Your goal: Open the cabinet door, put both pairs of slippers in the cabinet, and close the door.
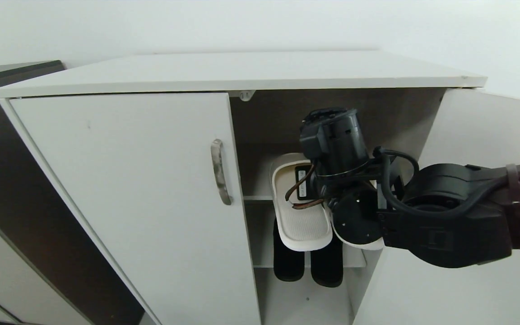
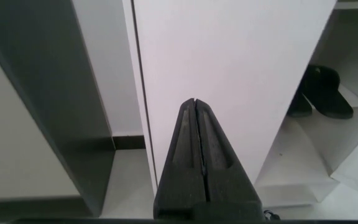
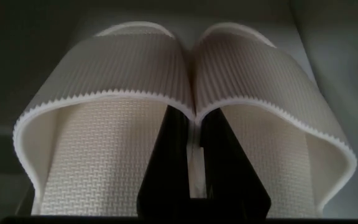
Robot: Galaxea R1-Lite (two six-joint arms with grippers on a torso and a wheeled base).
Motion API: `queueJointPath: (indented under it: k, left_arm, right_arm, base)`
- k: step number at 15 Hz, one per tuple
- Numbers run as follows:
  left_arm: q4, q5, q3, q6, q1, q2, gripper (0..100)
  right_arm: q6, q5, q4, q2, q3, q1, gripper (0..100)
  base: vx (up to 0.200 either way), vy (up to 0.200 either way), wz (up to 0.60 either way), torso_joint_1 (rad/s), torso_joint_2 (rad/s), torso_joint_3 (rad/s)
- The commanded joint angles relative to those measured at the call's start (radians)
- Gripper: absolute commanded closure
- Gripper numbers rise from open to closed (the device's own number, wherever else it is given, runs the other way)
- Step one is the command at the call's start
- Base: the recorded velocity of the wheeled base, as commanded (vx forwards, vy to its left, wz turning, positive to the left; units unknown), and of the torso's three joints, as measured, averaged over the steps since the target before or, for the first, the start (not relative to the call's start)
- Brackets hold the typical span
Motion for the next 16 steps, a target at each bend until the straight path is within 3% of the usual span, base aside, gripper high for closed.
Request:
queueJointPath:
  k: [1, 10, 16]
  left_arm:
    - [0.0, 0.0, 0.0, 0.001, 0.0, 0.001, 100]
    - [0.0, 0.0, 0.0, 0.0, 0.001, 0.001, 100]
    - [0.0, 0.002, 0.0, 0.0, 0.0, 0.001, 100]
  right_arm:
    - [-0.006, 0.002, -0.022, 0.012, -0.001, -0.008, 100]
    - [-0.031, 0.014, -0.036, 0.084, -0.086, -0.058, 100]
    - [-0.072, 0.014, -0.025, 0.169, -0.236, -0.107, 100]
  base:
    - [0.0, 0.0, 0.0, 0.0, 0.0, 0.0]
    - [0.0, 0.0, 0.0, 0.0, 0.0, 0.0]
    - [0.0, 0.0, 0.0, 0.0, 0.0, 0.0]
